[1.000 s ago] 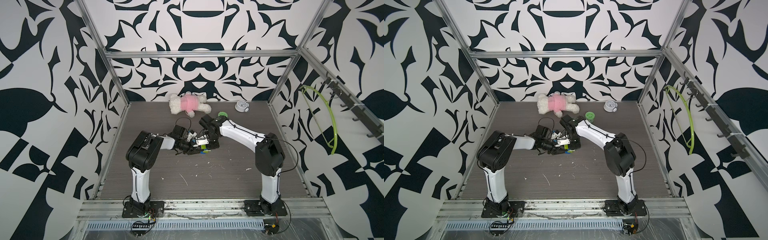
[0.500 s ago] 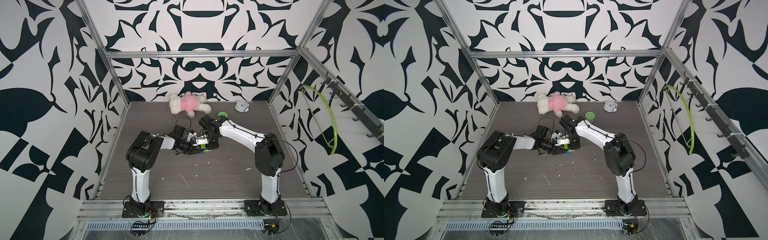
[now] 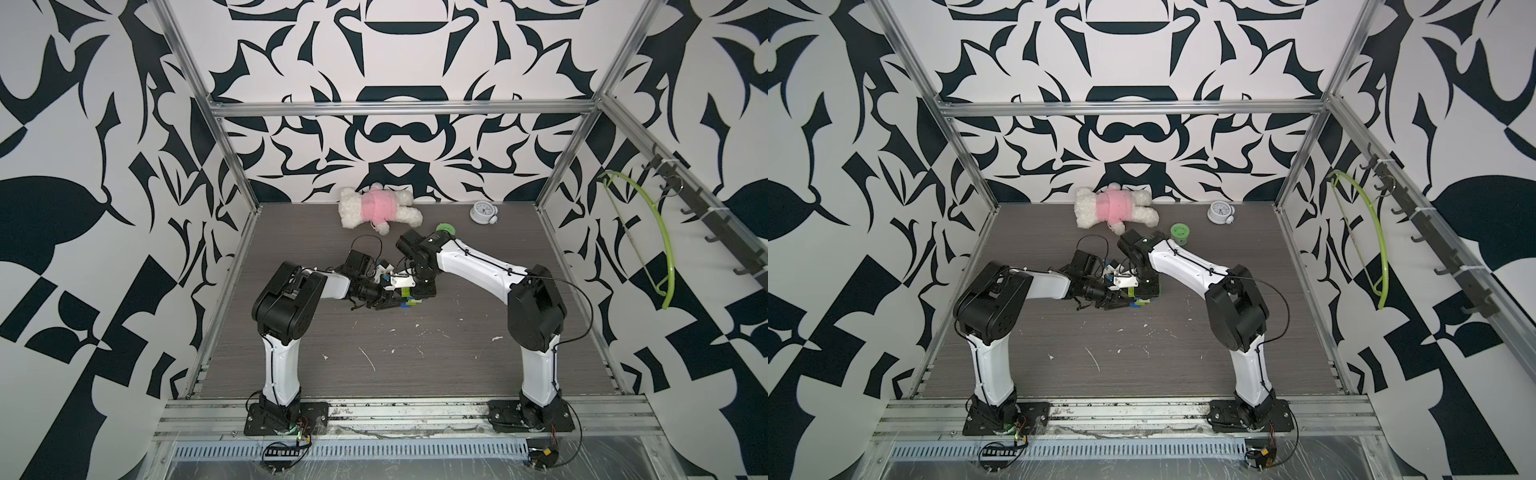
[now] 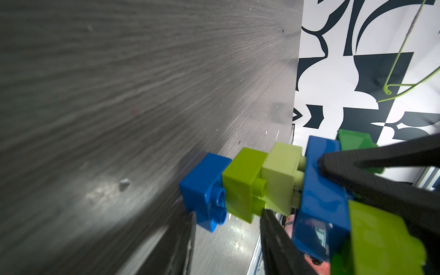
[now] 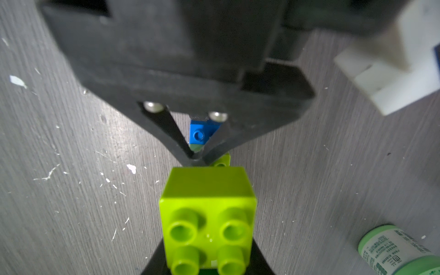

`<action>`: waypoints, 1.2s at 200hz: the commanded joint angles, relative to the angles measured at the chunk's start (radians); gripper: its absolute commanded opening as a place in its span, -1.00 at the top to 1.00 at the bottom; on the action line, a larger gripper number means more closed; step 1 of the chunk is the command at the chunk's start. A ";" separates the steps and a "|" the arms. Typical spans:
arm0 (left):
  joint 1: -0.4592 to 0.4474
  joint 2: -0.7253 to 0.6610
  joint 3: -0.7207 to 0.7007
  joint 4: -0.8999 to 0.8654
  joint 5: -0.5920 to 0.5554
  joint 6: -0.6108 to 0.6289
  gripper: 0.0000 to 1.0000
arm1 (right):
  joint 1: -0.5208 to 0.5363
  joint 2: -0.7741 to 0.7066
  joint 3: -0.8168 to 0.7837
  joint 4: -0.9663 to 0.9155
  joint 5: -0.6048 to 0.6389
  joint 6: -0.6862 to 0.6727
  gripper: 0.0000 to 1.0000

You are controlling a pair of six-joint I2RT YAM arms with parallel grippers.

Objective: Assemble the letter y with lego
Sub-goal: Assemble the lego brick with the lego brick.

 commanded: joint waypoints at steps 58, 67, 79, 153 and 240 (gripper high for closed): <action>0.012 0.117 -0.081 -0.208 -0.309 0.006 0.07 | 0.005 0.057 -0.005 -0.028 0.005 0.020 0.87; 0.012 0.117 -0.081 -0.208 -0.310 0.006 0.07 | 0.005 0.060 -0.005 -0.030 0.008 0.018 0.87; 0.012 0.117 -0.081 -0.208 -0.311 0.006 0.07 | 0.004 0.063 -0.005 -0.030 0.013 0.018 0.87; 0.012 0.119 -0.082 -0.206 -0.309 0.006 0.07 | 0.004 0.083 -0.018 -0.027 0.015 0.023 0.90; 0.012 0.125 -0.082 -0.206 -0.312 0.005 0.07 | 0.004 0.102 -0.028 -0.015 -0.017 0.036 0.91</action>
